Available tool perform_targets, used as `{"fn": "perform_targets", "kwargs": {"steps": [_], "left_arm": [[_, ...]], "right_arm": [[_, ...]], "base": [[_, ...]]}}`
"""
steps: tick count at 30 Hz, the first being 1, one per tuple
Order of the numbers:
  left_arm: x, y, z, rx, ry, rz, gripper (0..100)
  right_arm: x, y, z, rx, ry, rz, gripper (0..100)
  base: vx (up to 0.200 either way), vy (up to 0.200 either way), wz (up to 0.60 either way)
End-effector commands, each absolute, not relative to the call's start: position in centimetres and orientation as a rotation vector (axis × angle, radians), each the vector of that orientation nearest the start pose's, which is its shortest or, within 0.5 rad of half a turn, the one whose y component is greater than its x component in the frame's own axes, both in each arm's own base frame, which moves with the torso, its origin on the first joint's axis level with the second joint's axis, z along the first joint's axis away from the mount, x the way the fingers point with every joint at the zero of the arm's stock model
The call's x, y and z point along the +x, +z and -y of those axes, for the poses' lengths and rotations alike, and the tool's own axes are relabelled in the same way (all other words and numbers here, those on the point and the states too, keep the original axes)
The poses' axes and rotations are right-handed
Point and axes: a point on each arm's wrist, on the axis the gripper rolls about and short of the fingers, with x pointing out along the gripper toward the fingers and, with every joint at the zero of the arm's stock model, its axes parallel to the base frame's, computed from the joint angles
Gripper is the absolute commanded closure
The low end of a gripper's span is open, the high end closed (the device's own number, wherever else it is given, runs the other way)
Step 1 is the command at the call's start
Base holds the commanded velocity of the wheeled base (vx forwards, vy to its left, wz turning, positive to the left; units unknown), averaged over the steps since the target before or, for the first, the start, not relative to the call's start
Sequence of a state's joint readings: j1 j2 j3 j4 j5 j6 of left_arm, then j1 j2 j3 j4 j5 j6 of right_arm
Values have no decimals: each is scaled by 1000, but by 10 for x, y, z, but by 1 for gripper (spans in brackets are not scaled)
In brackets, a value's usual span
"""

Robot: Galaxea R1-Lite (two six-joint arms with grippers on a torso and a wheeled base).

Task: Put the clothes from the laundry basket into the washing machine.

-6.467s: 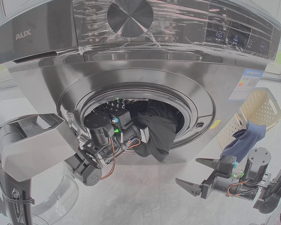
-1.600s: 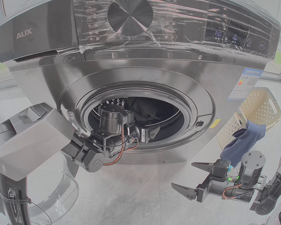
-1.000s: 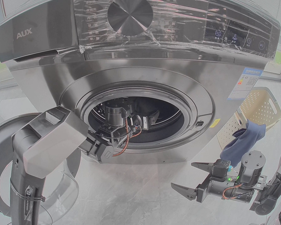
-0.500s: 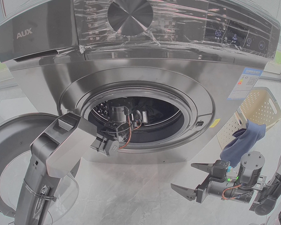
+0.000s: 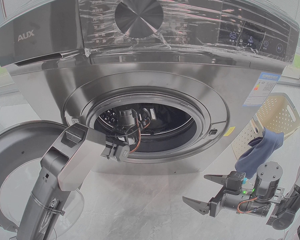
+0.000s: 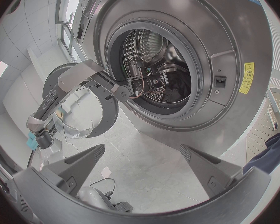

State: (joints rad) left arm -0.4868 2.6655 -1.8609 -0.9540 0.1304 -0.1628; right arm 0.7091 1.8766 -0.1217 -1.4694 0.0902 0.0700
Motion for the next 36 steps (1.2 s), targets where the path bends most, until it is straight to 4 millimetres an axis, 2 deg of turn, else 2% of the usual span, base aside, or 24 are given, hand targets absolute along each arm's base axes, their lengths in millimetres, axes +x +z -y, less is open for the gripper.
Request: {"fn": "perform_targets", "kwargs": {"steps": [1,3,4,8,10,11,12,17,19,20,21,22,23,25,29,36], "left_arm": [[438,94,254,-191,-402,-11,0],[427,97,254,-180,-409,-28,0],[412,99,254,-166,-421,-50,0],[377,104,250,-139,-453,-78,0],[365,103,249,-131,-465,-83,0],[365,103,249,-131,-465,-83,0],[345,104,248,-122,-492,-70,0],[298,112,242,-120,-554,-63,0],[271,113,232,-96,-585,-92,0],[267,113,231,-90,-590,-97,0],[247,115,227,-77,-635,-115,0],[247,115,227,-77,-635,-115,0],[225,119,224,-78,-703,-129,0],[205,123,220,-80,-758,-134,0],[190,132,209,-89,-758,-115,0],[163,141,171,-94,-736,-97,0]], "right_arm": [[173,73,-151,-22,783,-304,0],[173,72,-151,-22,783,-305,0],[173,73,-151,-22,782,-304,0],[171,72,-149,-23,782,-313,0],[168,71,-146,-28,782,-322,0],[168,71,-146,-28,782,-322,0],[164,71,-143,-30,781,-328,0],[156,77,-137,-26,784,-316,0],[149,77,-131,-30,781,-329,0],[148,77,-130,-31,781,-331,0],[146,78,-128,-29,781,-330,0],[146,78,-128,-29,781,-330,0],[145,83,-125,-24,765,-316,0],[143,88,-123,-16,757,-288,0],[141,97,-119,-1,749,-242,0],[129,116,-103,25,649,-175,0]], "base": [[0,0,0],[0,0,0],[0,0,0],[0,0,0],[0,0,0],[0,0,0],[0,0,0],[0,0,0],[0,0,0],[0,0,0],[0,0,0],[0,0,0],[0,0,0],[0,0,0],[0,0,0],[0,0,0]]}}
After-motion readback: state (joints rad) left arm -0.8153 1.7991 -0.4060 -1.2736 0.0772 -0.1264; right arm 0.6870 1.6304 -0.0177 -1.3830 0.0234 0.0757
